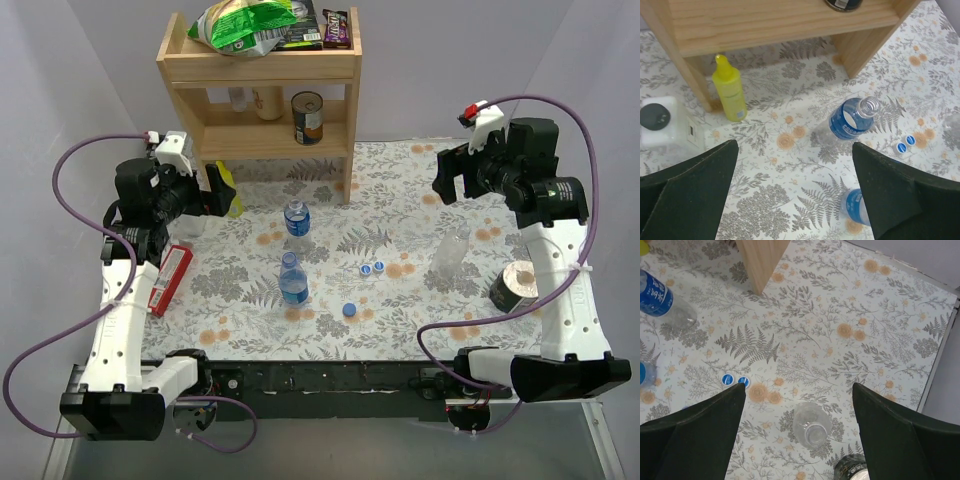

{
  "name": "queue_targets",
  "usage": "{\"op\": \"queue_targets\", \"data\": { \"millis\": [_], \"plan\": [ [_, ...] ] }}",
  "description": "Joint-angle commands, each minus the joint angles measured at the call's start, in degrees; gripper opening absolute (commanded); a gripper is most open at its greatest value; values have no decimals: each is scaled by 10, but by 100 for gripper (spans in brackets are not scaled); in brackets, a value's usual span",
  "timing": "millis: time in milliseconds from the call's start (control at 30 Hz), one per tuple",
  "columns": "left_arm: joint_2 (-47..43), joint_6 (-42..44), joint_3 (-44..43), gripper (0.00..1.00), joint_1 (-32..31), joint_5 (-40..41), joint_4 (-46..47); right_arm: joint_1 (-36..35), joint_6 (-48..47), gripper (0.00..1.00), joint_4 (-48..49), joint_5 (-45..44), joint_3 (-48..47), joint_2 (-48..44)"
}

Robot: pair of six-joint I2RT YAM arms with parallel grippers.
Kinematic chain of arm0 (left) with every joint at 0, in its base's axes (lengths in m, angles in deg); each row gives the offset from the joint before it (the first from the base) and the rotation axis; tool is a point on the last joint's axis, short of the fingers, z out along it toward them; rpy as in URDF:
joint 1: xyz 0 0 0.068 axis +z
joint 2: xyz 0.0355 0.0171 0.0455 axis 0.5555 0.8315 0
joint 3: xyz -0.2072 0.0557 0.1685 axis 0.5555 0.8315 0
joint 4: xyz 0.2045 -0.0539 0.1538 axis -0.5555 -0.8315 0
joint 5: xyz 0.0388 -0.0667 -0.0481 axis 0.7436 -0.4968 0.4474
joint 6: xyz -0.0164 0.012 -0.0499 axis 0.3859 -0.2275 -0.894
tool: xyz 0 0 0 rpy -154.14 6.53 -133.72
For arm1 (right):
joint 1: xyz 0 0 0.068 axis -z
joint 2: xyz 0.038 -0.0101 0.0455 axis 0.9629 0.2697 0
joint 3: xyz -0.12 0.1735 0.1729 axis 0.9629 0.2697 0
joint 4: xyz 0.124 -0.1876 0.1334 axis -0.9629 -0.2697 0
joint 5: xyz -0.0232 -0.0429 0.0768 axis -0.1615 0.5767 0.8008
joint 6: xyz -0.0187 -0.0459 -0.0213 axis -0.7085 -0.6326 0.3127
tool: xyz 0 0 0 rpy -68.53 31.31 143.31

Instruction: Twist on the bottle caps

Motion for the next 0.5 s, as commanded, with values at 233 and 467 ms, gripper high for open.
{"op": "queue_targets", "data": {
  "millis": [233,467],
  "plan": [
    [-32,-54,60,98,35,-71,-37,-128,-214,88,-90,196,-51,29],
    [-65,-49,98,98,71,-103,-41,-298,-238,84,-113,168,-152,140]
  ]
}}
